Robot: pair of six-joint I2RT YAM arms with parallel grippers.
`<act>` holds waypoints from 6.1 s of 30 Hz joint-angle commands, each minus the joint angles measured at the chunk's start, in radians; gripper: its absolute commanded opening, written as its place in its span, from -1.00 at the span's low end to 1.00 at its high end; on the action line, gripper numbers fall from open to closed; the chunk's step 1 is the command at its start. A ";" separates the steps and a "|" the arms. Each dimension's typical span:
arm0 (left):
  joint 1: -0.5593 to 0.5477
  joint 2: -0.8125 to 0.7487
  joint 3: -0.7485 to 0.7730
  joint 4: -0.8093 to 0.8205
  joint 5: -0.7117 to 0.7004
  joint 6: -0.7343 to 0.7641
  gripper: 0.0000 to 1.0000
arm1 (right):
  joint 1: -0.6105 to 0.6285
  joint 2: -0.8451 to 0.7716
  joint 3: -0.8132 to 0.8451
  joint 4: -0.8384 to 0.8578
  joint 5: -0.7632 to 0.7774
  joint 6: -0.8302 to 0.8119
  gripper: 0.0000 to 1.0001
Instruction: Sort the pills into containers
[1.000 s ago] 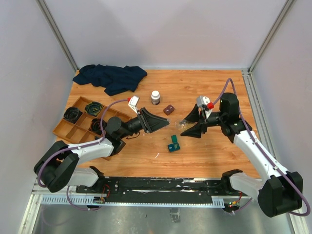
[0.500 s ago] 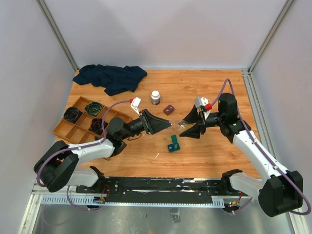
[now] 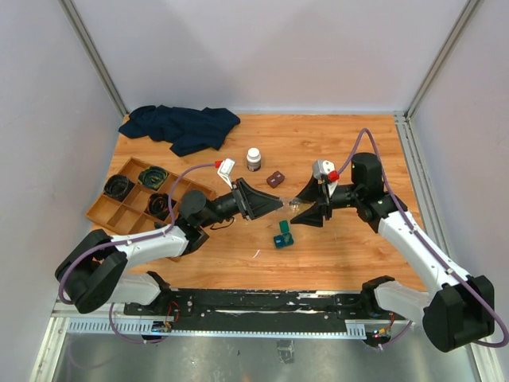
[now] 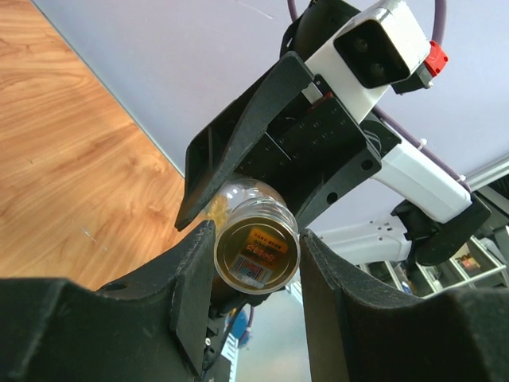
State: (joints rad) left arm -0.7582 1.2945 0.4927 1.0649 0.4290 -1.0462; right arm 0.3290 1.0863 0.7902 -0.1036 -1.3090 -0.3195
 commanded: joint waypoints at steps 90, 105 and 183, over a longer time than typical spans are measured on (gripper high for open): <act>-0.030 -0.279 -0.030 -0.188 0.048 0.559 0.98 | -0.002 -0.017 0.022 0.104 -0.079 0.117 -0.99; -0.029 -0.289 -0.140 0.084 -0.077 0.077 0.87 | -0.011 -0.019 0.028 0.073 -0.088 0.081 -0.99; -0.277 -0.152 0.195 -0.596 -0.192 0.732 -0.49 | -0.021 -0.008 0.026 0.049 -0.080 0.049 -0.99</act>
State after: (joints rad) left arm -1.0237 1.1229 0.7330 0.3965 0.0280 -0.5339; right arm 0.3180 1.0885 0.7826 -0.0818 -1.3743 -0.2665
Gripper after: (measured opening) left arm 0.466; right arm 0.534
